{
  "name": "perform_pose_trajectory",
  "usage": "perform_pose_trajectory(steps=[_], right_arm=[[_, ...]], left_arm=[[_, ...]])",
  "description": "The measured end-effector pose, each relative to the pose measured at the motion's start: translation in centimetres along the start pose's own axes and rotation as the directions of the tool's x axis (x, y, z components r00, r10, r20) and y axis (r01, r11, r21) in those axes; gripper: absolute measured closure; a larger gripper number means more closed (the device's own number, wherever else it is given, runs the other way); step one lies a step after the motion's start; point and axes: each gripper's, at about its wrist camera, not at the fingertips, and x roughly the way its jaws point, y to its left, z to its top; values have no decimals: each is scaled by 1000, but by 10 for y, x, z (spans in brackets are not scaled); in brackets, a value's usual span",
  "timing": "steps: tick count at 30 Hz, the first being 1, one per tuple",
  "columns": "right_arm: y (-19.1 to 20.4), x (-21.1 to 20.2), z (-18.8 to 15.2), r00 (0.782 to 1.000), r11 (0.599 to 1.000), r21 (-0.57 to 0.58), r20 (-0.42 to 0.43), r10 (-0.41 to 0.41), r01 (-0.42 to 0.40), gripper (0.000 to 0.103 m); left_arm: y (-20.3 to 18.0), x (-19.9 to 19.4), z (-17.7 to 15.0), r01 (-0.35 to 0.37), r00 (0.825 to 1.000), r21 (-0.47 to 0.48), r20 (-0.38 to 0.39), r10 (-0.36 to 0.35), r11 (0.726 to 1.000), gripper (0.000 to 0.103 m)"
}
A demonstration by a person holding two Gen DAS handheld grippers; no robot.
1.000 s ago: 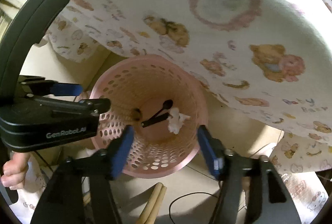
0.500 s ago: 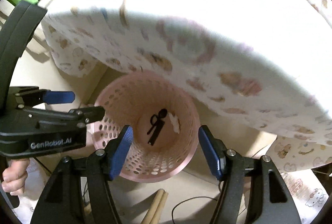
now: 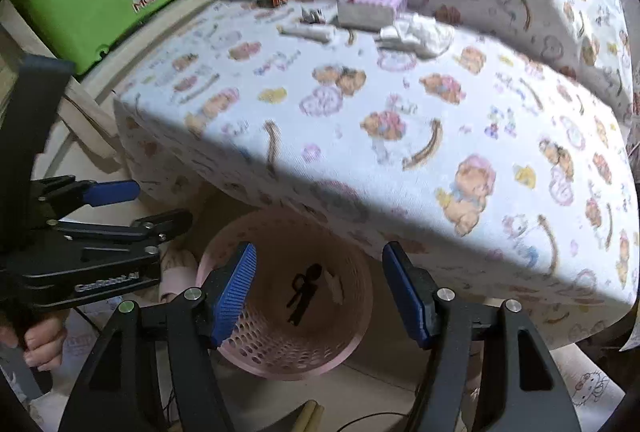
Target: Collect trash
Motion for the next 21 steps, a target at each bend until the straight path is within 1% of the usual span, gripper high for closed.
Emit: perform_pose_trajectory(steps=[3, 9, 10, 11, 13, 14, 17, 20, 21], right_arm=[[-3, -9, 1, 1000, 1000, -3, 23, 8, -8, 35], [-8, -26, 4, 996, 1000, 8, 94, -2, 2, 35], [-6, -27, 7, 994, 1000, 7, 108, -5, 5, 35], [-6, -30, 9, 992, 1000, 6, 124, -15, 15, 35], [-6, -33, 13, 986, 998, 9, 158, -61, 60, 34], [-7, -34, 15, 983, 997, 13, 168, -72, 71, 34], [-10, -35, 21, 983, 998, 22, 171, -65, 62, 34], [-16, -39, 28, 978, 996, 30, 193, -83, 78, 34], [-19, -40, 32, 976, 996, 30, 200, -89, 85, 34]], left_arm=[[-2, -3, 0, -2, 1000, 3, 21, 1, 1000, 35], [-3, -26, 8, -8, 992, 11, 122, 6, 1000, 35], [-3, -31, 10, -17, 989, 10, 145, 15, 1000, 34], [-3, -34, 11, -41, 984, 6, 171, 40, 999, 34], [-5, -39, 15, -104, 970, -1, 223, 102, 995, 34], [-4, -40, 16, -113, 964, -2, 241, 110, 994, 34], [-3, -47, 22, -88, 955, -10, 285, 87, 996, 34], [-2, -54, 31, -86, 942, 0, 324, 81, 996, 34], [-3, -57, 34, -87, 938, 3, 338, 81, 996, 32]])
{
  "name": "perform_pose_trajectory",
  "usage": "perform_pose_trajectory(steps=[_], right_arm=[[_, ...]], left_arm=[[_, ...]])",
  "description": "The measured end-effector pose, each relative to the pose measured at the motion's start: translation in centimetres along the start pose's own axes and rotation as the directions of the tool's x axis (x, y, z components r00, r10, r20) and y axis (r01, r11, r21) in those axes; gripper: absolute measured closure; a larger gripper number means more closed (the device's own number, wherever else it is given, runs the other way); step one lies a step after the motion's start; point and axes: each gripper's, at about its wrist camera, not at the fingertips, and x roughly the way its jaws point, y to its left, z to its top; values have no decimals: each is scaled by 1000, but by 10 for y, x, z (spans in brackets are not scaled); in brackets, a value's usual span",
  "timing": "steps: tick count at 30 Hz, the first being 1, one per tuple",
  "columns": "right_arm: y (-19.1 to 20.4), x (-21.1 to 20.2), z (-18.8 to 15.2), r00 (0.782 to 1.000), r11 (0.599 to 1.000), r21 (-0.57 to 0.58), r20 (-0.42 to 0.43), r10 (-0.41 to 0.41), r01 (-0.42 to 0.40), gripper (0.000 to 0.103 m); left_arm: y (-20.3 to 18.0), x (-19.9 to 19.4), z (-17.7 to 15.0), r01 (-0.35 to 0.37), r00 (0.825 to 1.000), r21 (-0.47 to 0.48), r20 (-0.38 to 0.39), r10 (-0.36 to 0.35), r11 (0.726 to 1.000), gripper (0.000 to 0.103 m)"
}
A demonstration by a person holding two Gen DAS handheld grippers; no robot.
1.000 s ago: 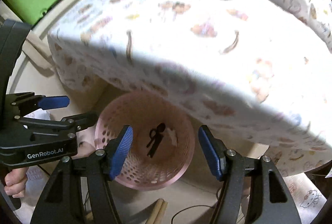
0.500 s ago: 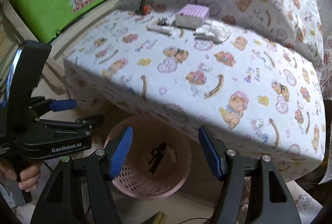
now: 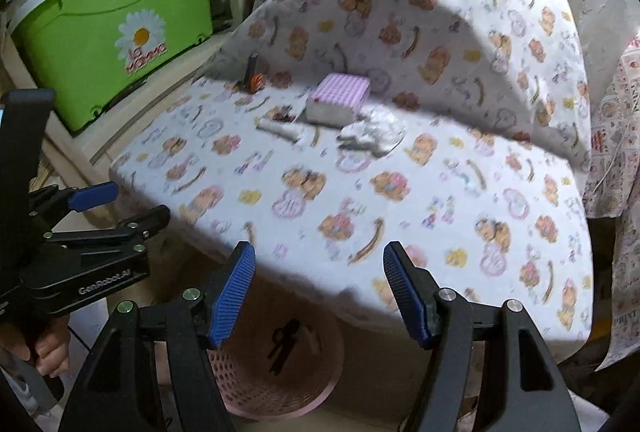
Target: Collect trash
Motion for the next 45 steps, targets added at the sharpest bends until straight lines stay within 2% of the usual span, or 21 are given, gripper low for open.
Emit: perform_pose_trajectory(steps=[3, 8, 13, 15, 19, 23, 26, 31, 34, 36, 38, 39, 42, 45], right_arm=[[-8, 0, 10, 1000, 1000, 3, 19, -15, 15, 34], [-22, 9, 28, 999, 999, -13, 26, -41, 41, 34], [-37, 14, 40, 1000, 1000, -1, 6, -20, 20, 34], [-44, 14, 47, 1000, 1000, -4, 10, 11, -11, 34], [-53, 20, 61, 999, 999, -38, 46, -14, 16, 34], [-65, 38, 73, 1000, 1000, -21, 28, 14, -14, 34], [-70, 51, 78, 1000, 1000, 14, -5, 28, -28, 34], [-80, 71, 88, 993, 988, 118, -50, 105, -99, 34], [-84, 82, 91, 991, 980, 171, -66, 116, -103, 34], [-88, 91, 93, 988, 969, 216, -77, 136, -116, 39], [-91, 100, 94, 980, 955, 255, -94, 178, -149, 51], [-91, 104, 94, 977, 951, 268, -101, 189, -156, 52], [-88, 112, 95, 976, 950, 272, -109, 190, -154, 63], [-85, 116, 95, 974, 946, 282, -110, 197, -159, 69]], left_arm=[[-1, 1, 10, 18, 1000, 8, 20, -18, 1000, 29], [-11, 15, 29, 85, 996, 36, -16, -84, 996, 29], [-15, 31, 49, 161, 986, -1, -50, -161, 987, 27], [-17, 36, 54, 165, 985, -4, -55, -165, 986, 26], [-16, 42, 61, 161, 986, 7, -44, -160, 987, 22], [-11, 48, 64, 183, 982, -18, -37, -183, 983, 17], [-12, 53, 64, 179, 983, -29, -39, -180, 983, 16], [-13, 56, 63, 158, 986, -30, -41, -160, 987, 16], [-7, 56, 62, 142, 989, -40, -29, -143, 989, 16], [-2, 57, 63, 142, 989, -54, -27, -143, 988, 16], [2, 57, 65, 140, 990, -71, -23, -142, 988, 16], [4, 57, 65, 137, 990, -75, -20, -139, 988, 16], [7, 58, 66, 129, 991, -78, -13, -130, 989, 16], [7, 58, 65, 143, 990, -84, -7, -144, 986, 16]])
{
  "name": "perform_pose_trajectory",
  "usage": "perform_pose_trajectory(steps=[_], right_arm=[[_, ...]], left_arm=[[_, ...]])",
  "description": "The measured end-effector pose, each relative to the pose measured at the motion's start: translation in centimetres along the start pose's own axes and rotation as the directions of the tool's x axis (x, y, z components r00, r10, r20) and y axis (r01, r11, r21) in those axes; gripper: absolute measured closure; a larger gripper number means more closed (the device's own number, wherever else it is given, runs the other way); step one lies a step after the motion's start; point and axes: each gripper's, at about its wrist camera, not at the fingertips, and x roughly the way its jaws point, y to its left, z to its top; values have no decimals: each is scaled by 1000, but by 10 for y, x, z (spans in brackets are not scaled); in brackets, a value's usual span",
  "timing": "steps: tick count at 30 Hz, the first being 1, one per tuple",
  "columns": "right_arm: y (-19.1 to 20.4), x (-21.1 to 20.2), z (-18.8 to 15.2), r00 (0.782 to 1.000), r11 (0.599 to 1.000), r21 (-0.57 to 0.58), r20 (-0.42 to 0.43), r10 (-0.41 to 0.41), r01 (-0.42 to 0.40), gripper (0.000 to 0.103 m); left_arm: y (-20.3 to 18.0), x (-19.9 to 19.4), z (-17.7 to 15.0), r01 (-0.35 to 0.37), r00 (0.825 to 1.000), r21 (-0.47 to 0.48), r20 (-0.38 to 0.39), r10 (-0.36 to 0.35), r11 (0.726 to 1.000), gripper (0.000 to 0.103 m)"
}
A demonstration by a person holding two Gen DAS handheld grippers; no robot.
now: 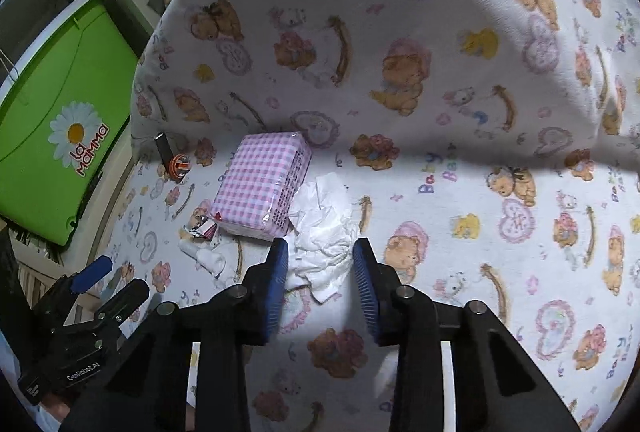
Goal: Collect trash
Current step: 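Move the right tool to the crumpled white tissue and close on it, then close the left tool on the white plastic stick while the right tool holds the tissue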
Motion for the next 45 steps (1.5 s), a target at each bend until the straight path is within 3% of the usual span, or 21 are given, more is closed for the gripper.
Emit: perform_pose_trajectory(steps=[2, 11, 16, 19, 21, 25, 28, 31, 33, 34, 38, 45], right_arm=[[1, -2, -1, 1000, 1000, 2, 12, -9, 9, 95], [4, -35, -7, 993, 999, 11, 107, 39, -41, 96], [-9, -43, -7, 994, 998, 38, 97, 53, -57, 96], [-20, -42, -9, 995, 996, 84, 104, -11, 2, 96], [-28, -41, -8, 996, 993, 113, 88, 5, -15, 96], [-32, -43, -6, 997, 995, 100, 71, 17, -24, 96], [-30, -46, -6, 997, 997, 74, 74, 5, -10, 96], [-29, -45, -6, 998, 998, 59, 59, 2, -6, 93], [-29, -44, -6, 998, 998, 61, 54, -13, 10, 85], [-30, -44, -5, 998, 998, 66, 54, -19, 15, 78], [-34, -45, -4, 998, 996, 87, 63, -27, 22, 58], [-49, -41, -1, 998, 978, 202, 44, 52, -60, 56]], left_arm=[[-1, 2, -1, 1, 1000, 4, 0, -1, 1000, 16], [-14, 10, -1, 9, 1000, 28, -6, -9, 1000, 16], [-25, 16, 7, 61, 997, 9, -39, -60, 998, 16], [-34, 21, 13, 104, 993, -5, -56, -104, 995, 16], [-41, 25, 16, 109, 992, -1, -60, -109, 994, 16], [-55, 33, 20, 93, 994, 33, -52, -92, 995, 23], [-59, 40, 19, 85, 995, 51, -54, -82, 995, 35], [-63, 42, 20, 81, 996, 68, -41, -78, 994, 41], [-64, 43, 22, 86, 996, 73, -39, -84, 994, 48], [-65, 42, 22, 86, 996, 78, -37, -83, 993, 52], [-66, 38, 23, 85, 996, 82, -26, -83, 993, 53], [-54, 15, 26, 65, 998, 67, -3, -65, 996, 53]])
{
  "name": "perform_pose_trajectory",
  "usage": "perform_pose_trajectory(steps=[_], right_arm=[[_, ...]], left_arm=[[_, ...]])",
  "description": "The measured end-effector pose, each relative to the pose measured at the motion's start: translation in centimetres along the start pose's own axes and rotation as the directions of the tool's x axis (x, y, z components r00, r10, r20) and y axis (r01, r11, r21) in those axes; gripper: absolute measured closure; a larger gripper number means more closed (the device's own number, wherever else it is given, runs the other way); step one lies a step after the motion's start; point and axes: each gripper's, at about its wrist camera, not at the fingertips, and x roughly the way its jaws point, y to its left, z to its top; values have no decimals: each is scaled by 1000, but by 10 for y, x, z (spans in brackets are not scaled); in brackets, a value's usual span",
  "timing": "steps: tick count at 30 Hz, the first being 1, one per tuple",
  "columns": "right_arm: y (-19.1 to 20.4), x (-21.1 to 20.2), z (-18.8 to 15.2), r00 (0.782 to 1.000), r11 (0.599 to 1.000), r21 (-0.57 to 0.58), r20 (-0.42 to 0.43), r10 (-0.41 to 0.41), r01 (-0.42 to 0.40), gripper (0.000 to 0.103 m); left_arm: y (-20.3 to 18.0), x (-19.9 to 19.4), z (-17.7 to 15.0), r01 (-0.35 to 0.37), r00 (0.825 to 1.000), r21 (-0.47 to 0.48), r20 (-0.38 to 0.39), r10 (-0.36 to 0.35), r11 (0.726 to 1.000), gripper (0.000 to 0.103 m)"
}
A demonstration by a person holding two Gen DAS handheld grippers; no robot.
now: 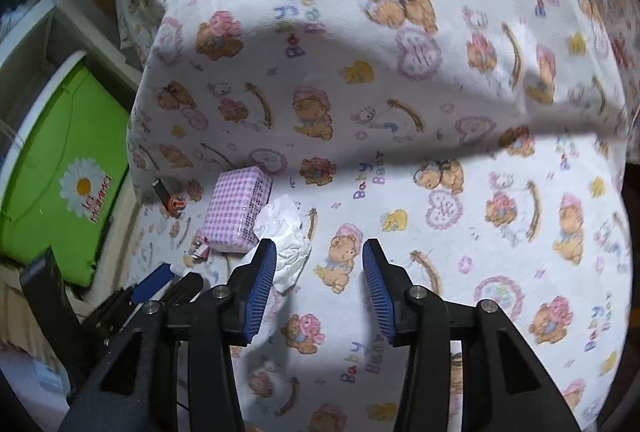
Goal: Collect trash
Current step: 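Close the left tool on the white plastic stick while the right tool holds the tissue, then carry stick and tissue down over the pink wastebasket with both tools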
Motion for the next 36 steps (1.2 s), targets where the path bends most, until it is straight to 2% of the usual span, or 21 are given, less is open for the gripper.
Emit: perform_pose_trajectory(steps=[3, 5, 7, 11, 16, 18, 19, 20, 29, 36], right_arm=[[-4, 8, 1, 998, 997, 58, -29, 47, -45, 56], [-5, 13, 2, 995, 993, 89, -42, 85, -81, 64], [-3, 19, 2, 993, 989, 115, -51, 104, -98, 65], [3, 30, 3, 995, 989, 124, -53, 81, -74, 68], [15, 45, 5, 999, 997, 75, -42, 18, -15, 72], [16, 47, 4, 999, 998, 69, -41, 7, -4, 79], [16, 49, 4, 999, 997, 72, -40, 6, -3, 88], [17, 50, 3, 999, 997, 73, -39, 6, -3, 92], [22, 23, 1, 999, 999, 1, 32, 32, -32, 94], [21, 5, -6, 998, 998, -30, 36, 57, -56, 94]], left_arm=[[8, -8, 0, -10, 1000, -19, 8, 10, 1000, 53], [12, -11, 1, -7, 1000, -28, 12, 7, 1000, 53], [16, -12, 3, -14, 1000, -34, 19, 15, 999, 53], [22, -14, 6, -18, 1000, -51, 21, 19, 999, 52], [27, -16, 7, -20, 999, -59, 24, 21, 998, 53], [28, -18, 8, -22, 999, -60, 28, 24, 998, 53], [29, -18, 9, -25, 999, -60, 31, 27, 998, 53], [29, -19, 9, -29, 999, -59, 34, 31, 998, 53], [33, -26, 9, -30, 998, -65, 45, 33, 997, 53], [32, -36, -5, -39, 998, -36, 42, 40, 999, 53]])
